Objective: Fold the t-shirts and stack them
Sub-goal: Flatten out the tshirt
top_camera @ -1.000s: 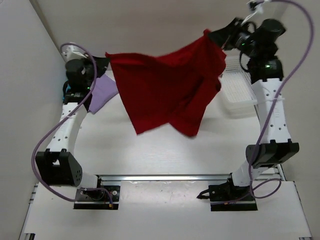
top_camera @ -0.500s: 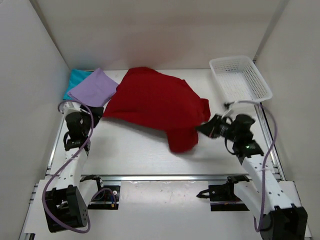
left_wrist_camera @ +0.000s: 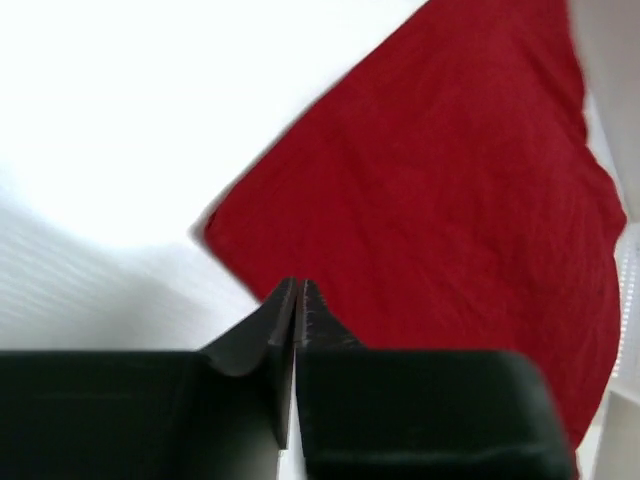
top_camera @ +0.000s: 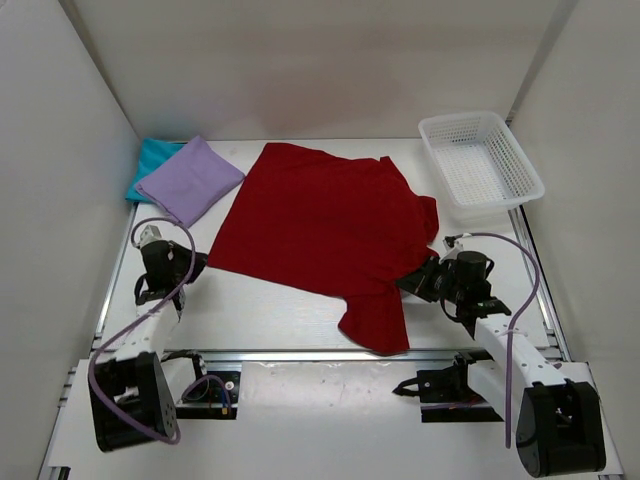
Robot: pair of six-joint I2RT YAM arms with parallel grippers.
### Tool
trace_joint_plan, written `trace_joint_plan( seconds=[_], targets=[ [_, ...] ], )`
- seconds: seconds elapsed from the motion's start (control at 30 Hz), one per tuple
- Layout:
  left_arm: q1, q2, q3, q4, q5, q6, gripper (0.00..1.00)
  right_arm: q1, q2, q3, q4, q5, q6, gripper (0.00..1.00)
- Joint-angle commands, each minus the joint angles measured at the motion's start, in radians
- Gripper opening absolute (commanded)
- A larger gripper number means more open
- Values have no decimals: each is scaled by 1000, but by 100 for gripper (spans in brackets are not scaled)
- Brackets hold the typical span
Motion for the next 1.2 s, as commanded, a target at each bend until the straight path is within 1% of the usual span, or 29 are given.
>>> trace_joint_plan(
  seconds=[0.0, 0.03, 0.07, 0.1, 0.17, 0.23, 0.27, 0.3, 0.37, 0.43, 0.5, 0.63, 0.7, 0.8, 0.9, 0.93, 1.0, 1.03, 1.07, 1.1, 1.17],
  targets=[
    [-37, 89, 22, -8, -22, 29, 7, -2, 32, -3, 76, 31, -22, 0],
    [-29, 93, 25, -9, -13, 33, 6, 2, 47, 1, 70, 30, -30, 0],
    [-32, 97, 13, 5, -8, 29, 10, 7, 45, 6, 62, 46, -33, 0],
    [-29, 96, 10, 9, -13, 32, 17, 19, 39, 6, 63, 66, -38, 0],
    [-28, 97, 13, -10, -36, 40, 24, 22, 36, 6, 57, 79, -39, 0],
    [-24, 123, 25, -35, -45, 41, 33, 39, 39, 16, 42, 79, -57, 3],
    [-14, 134, 27, -26, -57, 35, 40, 48, 45, 21, 36, 83, -62, 3],
    [0, 161, 30, -14, -50, 27, 43, 54, 44, 21, 34, 85, -61, 4],
    [-9, 207, 51, -6, -53, 17, 46, 85, 39, 17, 45, 86, -55, 7],
    [-12, 272, 82, -11, -63, 17, 46, 85, 33, 10, 51, 96, -47, 7],
    [0, 299, 78, -1, -68, 0, 45, 90, 27, 3, 47, 82, -54, 8],
    [-21, 369, 98, 12, -118, -3, 44, 85, 13, 0, 57, 70, -45, 7],
    [-37, 382, 119, 14, -143, -22, 42, 93, -7, 0, 54, 79, -38, 7],
    [-40, 402, 128, 32, -143, -34, 36, 87, -13, -8, 51, 71, -42, 7],
    [-40, 409, 128, 57, -126, -48, 25, 70, -13, -13, 54, 66, -44, 7],
    [-40, 410, 124, 65, -119, -46, 19, 68, -17, -14, 53, 63, -41, 7],
    [-35, 407, 124, 81, -119, -54, 11, 57, -11, -16, 53, 59, -51, 8],
    [-35, 406, 125, 86, -116, -60, 3, 53, -5, -16, 47, 60, -58, 8],
    [-35, 398, 137, 78, -113, -60, 0, 54, -4, -11, 38, 66, -58, 9],
    [-35, 390, 140, 72, -116, -53, 0, 54, -2, -10, 31, 69, -61, 10],
    [-54, 349, 162, 52, -131, -43, 0, 57, 1, 3, 11, 115, -74, 14]
  ],
)
